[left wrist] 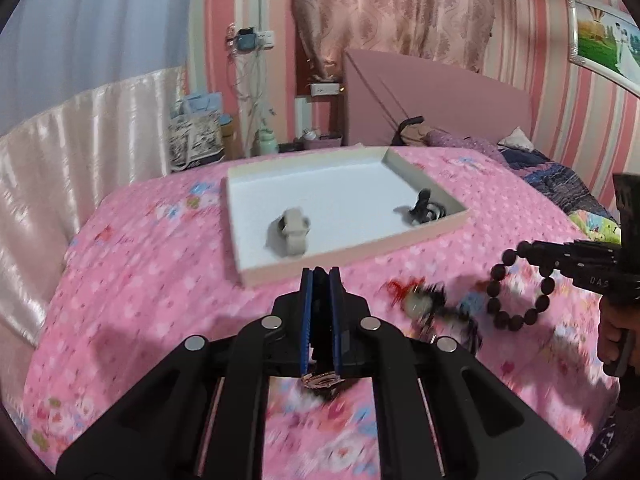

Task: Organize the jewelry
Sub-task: 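Grasp the wooden bead bracelet with the right gripper while the left gripper grasps a black scrunchie, then lower the bead bracelet and black scrunchie into the tray and open both grippers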

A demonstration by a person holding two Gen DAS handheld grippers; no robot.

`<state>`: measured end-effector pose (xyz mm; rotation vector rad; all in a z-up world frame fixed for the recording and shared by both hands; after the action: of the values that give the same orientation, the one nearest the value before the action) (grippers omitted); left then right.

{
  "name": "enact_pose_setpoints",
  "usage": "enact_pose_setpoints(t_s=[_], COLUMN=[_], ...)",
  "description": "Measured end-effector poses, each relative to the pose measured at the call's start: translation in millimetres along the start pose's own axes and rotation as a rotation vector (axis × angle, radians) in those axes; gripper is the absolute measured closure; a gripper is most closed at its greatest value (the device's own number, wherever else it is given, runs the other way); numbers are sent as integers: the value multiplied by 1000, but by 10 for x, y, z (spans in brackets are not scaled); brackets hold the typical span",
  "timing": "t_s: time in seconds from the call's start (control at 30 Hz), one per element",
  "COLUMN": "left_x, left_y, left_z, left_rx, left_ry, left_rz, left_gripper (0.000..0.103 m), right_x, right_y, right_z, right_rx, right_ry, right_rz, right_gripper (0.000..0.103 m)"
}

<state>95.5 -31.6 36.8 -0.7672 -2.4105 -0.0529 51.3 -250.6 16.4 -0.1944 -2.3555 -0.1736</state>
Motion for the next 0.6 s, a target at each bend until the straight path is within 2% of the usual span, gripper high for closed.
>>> enact_pose_setpoints(t_s=[0.2,0.3,0.43,0.6], left_x=[-326,-613,-1042,-1461], left_y=[-92,-85,30,226], left_z=[-482,-634,-734,-661], left_rx=[-16,-39,3,95], left_ry=[-53,-55,-30,6], left_rz=[41,27,28,22], left_gripper=[97,97,97,97], right_x=[-75,-201,-447,-818], right_y=[281,356,480,599], right_z=[-648,-953,-1252,-1363], right_rx=[25,5,-29,-47], right_ry=[-97,-143,-168,-161], right_rz=[-7,32,20,-1], right_gripper=[85,85,85,85])
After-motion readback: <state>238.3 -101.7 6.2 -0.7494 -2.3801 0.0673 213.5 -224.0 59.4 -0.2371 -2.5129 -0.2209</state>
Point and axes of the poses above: each gripper's, at about its wrist camera, not at the fingertips, and x roughly against the way its jaws point, y to its left, z to its underside, the point moved 1 cm from there along -x, roughly the way its jaws point, and after that the axes turned 13 degrees about z, right-handed, at the moved point
